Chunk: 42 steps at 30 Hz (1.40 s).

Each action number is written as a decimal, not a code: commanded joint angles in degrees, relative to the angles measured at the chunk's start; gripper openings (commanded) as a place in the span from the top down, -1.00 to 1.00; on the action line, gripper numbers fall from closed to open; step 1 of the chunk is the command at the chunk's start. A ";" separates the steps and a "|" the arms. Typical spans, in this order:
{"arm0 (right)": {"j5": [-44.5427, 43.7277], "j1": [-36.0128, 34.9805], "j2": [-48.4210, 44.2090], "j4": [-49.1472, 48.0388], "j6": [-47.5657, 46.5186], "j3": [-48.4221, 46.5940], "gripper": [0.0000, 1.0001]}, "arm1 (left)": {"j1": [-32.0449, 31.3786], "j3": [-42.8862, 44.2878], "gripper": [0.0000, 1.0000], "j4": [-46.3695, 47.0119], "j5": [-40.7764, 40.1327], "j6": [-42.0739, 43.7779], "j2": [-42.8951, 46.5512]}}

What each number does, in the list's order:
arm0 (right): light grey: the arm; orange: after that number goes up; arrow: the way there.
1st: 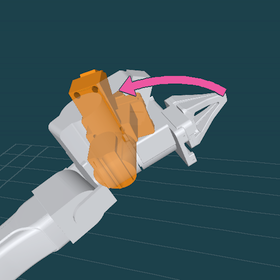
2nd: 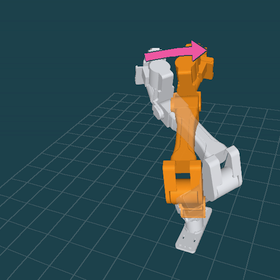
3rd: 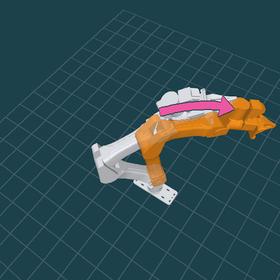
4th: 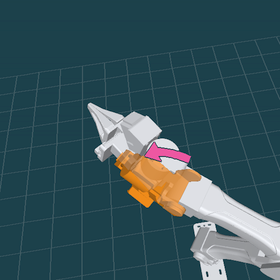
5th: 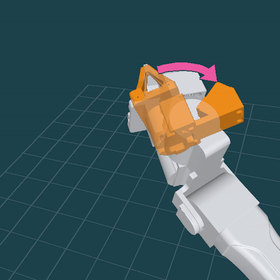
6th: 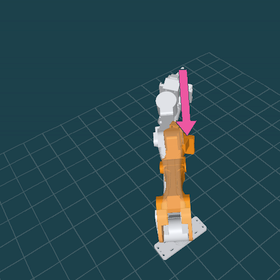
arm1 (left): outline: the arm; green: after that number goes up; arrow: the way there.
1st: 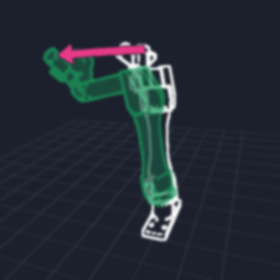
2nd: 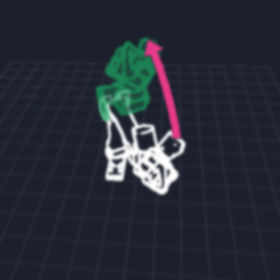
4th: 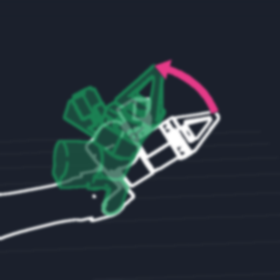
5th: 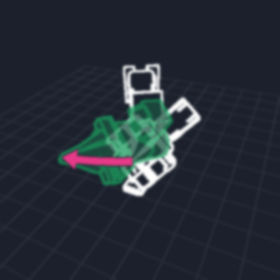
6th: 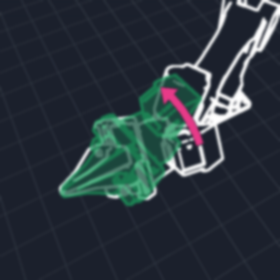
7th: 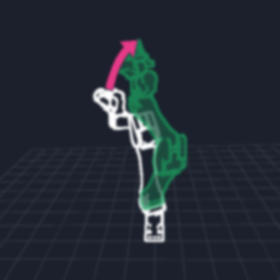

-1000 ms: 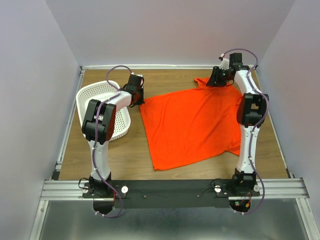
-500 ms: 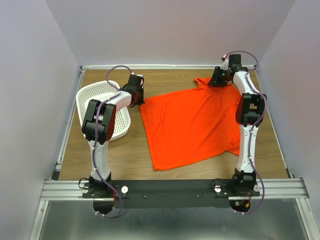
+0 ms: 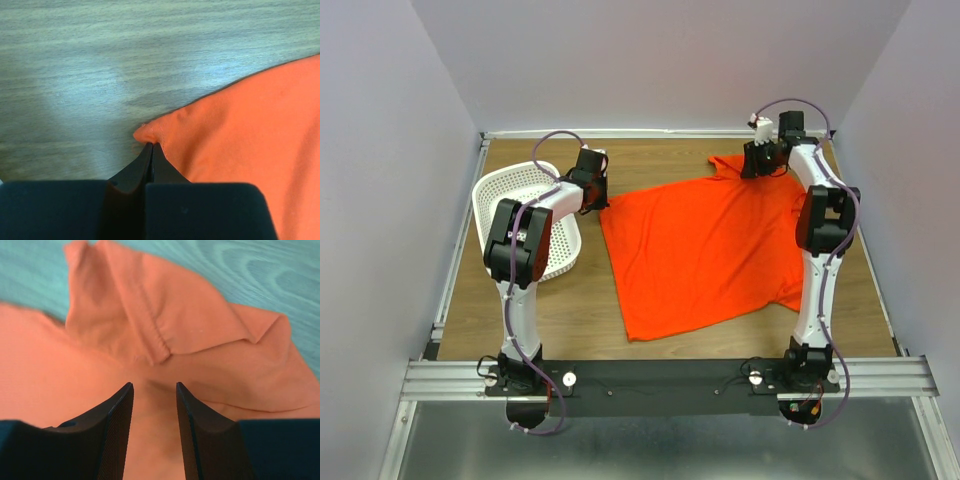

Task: Fold and stack the t-shirts
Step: Flatten the tshirt out

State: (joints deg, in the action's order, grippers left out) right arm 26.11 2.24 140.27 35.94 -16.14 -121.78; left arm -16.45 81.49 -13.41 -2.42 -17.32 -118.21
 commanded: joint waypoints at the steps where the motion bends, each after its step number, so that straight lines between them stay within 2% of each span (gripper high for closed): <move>1: 2.10 -0.48 -4.38 -0.44 -20.48 3.99 0.07 | 0.36 -0.28 1.00 -0.13 0.83 0.27 2.29; 3: 1.67 -0.57 -3.86 -0.26 -20.34 2.87 0.05 | 0.36 -0.46 1.00 -0.13 0.83 0.45 2.29; 6: 3.06 -0.66 -1.32 0.88 -15.42 -1.61 0.07 | 0.36 -0.28 1.00 -0.13 0.83 0.36 2.20; 8: 3.60 -1.53 -1.40 0.88 -16.98 -1.01 0.07 | 0.36 -0.28 1.00 -0.21 0.75 0.45 2.20; 13: -1.32 -3.91 -0.17 0.97 -23.40 -1.88 0.06 | 0.45 -0.02 1.00 -0.48 0.83 0.71 2.46; 27: -10.55 -4.44 4.31 1.23 -24.82 -6.89 0.06 | 0.54 -0.11 1.00 -0.30 1.36 0.71 2.11; 42: -7.83 -4.53 4.23 1.32 -25.34 -5.14 0.10 | 0.63 -0.02 1.00 -0.48 1.36 0.80 2.02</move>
State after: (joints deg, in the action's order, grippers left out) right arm 17.26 -2.17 144.11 36.51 -40.62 -127.24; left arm -16.23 81.49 -13.43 -2.09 -17.12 -118.19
